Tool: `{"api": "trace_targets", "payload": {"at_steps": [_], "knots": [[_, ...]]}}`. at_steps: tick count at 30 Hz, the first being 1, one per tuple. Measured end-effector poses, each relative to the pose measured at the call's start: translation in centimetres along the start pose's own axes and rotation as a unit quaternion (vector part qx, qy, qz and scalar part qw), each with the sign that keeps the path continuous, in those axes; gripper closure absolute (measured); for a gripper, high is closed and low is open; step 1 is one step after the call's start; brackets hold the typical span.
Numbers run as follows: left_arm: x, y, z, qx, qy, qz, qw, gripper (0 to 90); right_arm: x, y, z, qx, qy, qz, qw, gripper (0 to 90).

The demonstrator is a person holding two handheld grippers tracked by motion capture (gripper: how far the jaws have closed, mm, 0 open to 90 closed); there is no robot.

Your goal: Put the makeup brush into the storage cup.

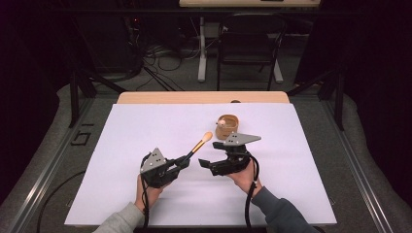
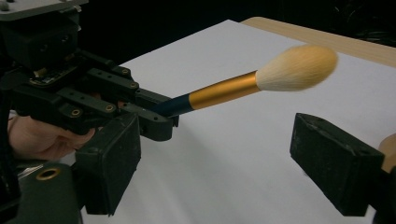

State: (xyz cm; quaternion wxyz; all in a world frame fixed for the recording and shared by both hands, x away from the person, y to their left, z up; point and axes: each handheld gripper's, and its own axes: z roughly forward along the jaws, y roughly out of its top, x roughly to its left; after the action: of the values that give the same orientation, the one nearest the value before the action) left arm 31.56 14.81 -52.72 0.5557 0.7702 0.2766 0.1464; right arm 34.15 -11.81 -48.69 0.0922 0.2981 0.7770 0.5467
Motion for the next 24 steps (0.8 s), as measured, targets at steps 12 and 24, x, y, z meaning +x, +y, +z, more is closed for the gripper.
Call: {"api": "trace_targets", "payload": {"at_steps": [12, 24], "knots": [[-0.2, 0.0, -0.1, -0.004, 0.023, -0.005, 0.9997, 79.2, 0.7, 0.2, 1.8, 0.005, -0.018, 0.014, 0.9997, 32.0], [-0.8, -0.3, 1.1, 0.007, 0.033, -0.010, 0.9994, 79.1, 0.1, 0.3, 2.7, -0.010, -0.029, 0.052, 0.9982, 45.7]]}}
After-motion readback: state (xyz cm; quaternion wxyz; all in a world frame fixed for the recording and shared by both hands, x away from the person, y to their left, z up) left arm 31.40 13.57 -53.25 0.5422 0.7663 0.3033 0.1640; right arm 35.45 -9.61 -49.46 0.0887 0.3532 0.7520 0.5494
